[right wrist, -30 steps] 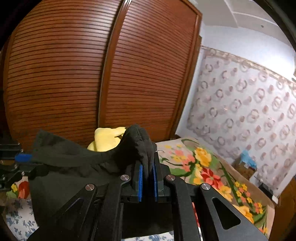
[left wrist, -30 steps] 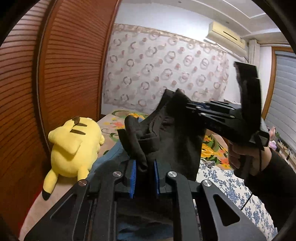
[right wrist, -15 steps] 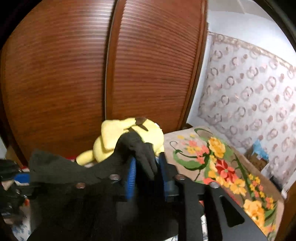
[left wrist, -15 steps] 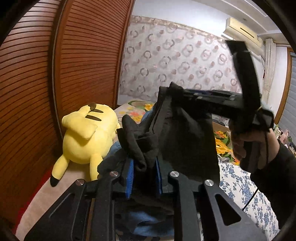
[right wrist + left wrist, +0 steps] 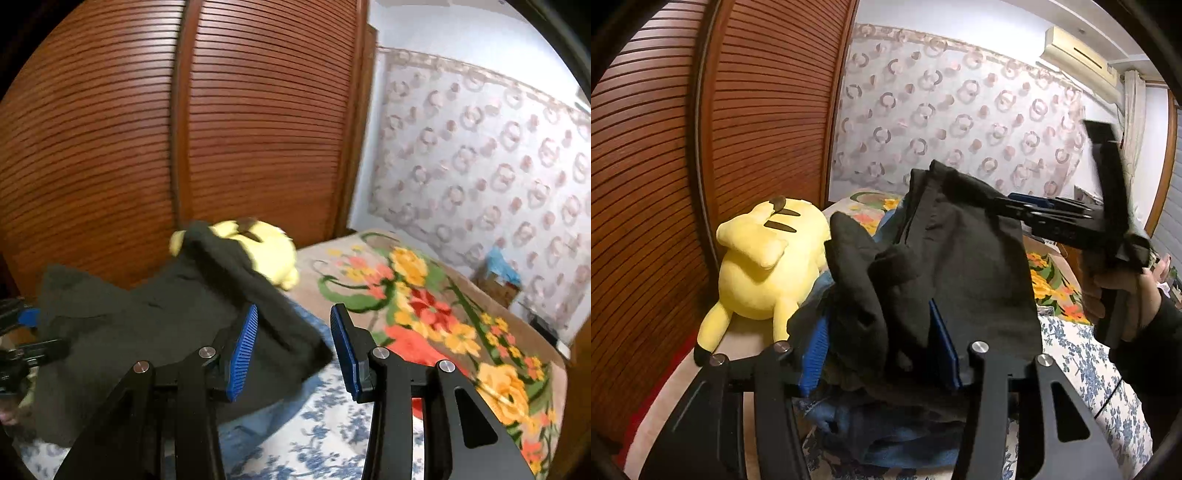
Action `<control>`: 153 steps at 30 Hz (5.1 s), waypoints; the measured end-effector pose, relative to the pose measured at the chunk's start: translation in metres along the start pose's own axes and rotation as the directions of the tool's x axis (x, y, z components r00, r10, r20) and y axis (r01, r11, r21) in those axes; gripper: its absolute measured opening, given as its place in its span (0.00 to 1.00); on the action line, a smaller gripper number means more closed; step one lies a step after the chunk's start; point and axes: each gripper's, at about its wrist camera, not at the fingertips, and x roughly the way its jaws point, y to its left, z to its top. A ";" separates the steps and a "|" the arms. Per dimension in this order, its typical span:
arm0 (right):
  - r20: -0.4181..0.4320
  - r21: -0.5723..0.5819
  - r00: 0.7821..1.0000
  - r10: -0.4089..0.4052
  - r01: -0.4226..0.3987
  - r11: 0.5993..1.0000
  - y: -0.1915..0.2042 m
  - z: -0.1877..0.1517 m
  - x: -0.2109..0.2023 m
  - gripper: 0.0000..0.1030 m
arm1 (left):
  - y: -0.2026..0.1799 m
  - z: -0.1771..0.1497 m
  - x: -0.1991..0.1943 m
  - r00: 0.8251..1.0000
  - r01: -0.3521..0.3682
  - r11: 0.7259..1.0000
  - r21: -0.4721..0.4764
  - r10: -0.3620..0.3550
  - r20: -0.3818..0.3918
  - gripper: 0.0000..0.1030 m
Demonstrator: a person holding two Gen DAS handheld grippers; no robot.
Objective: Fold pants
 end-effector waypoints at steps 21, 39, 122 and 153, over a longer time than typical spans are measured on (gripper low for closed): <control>0.002 0.124 1.000 0.000 -0.001 0.992 0.032 -0.007 -0.046 0.42 | -0.001 -0.008 -0.033 1.000 -0.028 0.997 0.067 0.028 -0.008 0.51; 0.044 0.198 0.996 -0.071 0.061 0.978 0.066 -0.071 -0.185 0.44 | -0.047 -0.021 -0.088 0.996 0.090 0.976 0.198 -0.094 0.012 1.00; 0.067 0.456 0.819 -0.570 0.483 0.748 0.238 -0.170 -0.388 0.82 | -0.173 -0.077 -0.228 0.936 0.288 0.891 0.351 -0.340 0.094 1.00; 0.063 0.456 0.821 -0.568 0.483 0.748 0.235 -0.172 -0.385 0.82 | -0.172 -0.077 -0.228 0.936 0.287 0.892 0.350 -0.338 0.093 1.00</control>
